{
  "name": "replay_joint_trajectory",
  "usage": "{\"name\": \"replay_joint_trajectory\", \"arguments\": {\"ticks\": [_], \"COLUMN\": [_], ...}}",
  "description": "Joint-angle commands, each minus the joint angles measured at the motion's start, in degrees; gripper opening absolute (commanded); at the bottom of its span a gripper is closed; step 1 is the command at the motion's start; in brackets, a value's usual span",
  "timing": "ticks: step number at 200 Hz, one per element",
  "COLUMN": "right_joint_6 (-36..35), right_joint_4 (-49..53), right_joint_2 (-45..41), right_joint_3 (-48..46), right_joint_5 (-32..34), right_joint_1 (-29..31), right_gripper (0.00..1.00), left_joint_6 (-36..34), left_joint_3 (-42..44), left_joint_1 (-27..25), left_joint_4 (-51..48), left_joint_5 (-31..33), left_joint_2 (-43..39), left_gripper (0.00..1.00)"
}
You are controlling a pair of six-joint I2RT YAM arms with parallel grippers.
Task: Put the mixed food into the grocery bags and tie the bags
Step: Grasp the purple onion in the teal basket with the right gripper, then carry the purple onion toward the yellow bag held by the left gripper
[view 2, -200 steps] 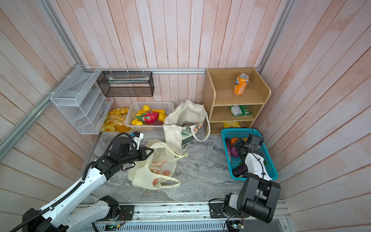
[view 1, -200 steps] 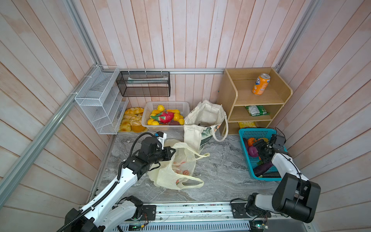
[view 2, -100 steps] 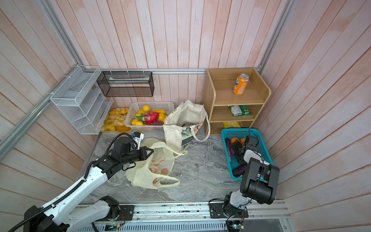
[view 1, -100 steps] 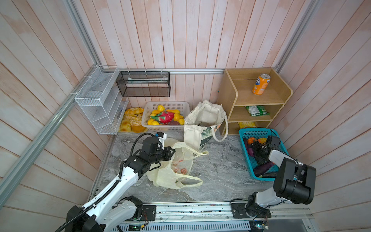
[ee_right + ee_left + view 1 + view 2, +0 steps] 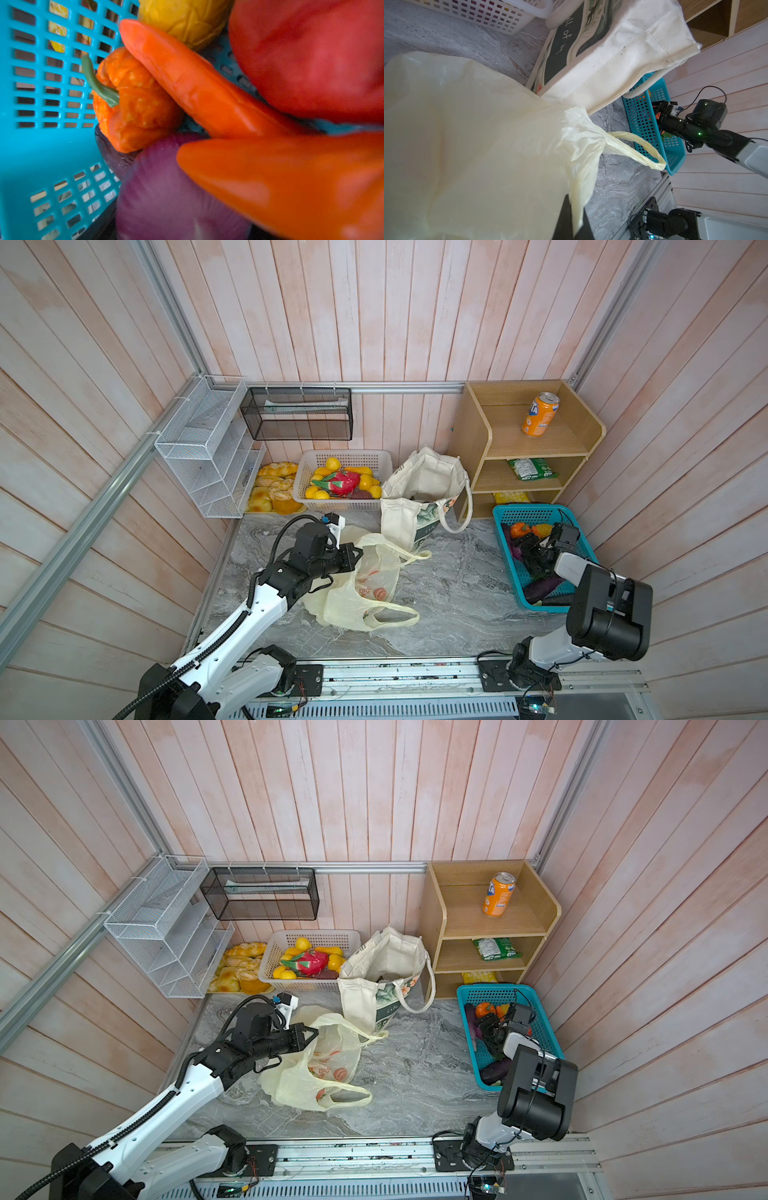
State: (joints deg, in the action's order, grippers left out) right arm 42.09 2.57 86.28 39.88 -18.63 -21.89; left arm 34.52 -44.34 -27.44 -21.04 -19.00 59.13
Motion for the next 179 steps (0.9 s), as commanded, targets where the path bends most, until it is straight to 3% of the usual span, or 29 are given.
{"name": "replay_joint_trajectory", "arguments": {"ticks": [1,56,112,154,179], "right_joint_6": [-0.56,-0.34,-2.22,-4.9,-5.77], "right_joint_4": [-1.21,-0.89,-1.11,-0.74,0.4], "right_joint_2": [-4.43,-13.86,-21.49,-29.85,-36.27], "right_joint_3": [-1.48,-3.05,-3.39,-4.77,-6.81], "right_joint_5": [-2.63,-3.87,-12.06,-18.15,-18.34], "right_joint_1": [0.23,0.39,1.38,6.06,13.29], "right_gripper": [0.44,0.4,0.37,0.37,0.37], "left_joint_6": [-0.33,0.02,0.36,0.47,0.28], "left_joint_3": [-0.85,-0.2,0.63,1.18,1.2], "left_joint_1": [-0.11,-0.14,-0.12,-0.14,-0.16], "left_joint_4": [0.86,1.7,2.78,3.85,3.98], "left_joint_5": [0.56,0.35,0.13,-0.49,-0.52], "left_joint_2": [0.28,0.55,0.97,1.86,1.77], "left_gripper": [0.0,0.0,0.0,0.0,0.0]}}
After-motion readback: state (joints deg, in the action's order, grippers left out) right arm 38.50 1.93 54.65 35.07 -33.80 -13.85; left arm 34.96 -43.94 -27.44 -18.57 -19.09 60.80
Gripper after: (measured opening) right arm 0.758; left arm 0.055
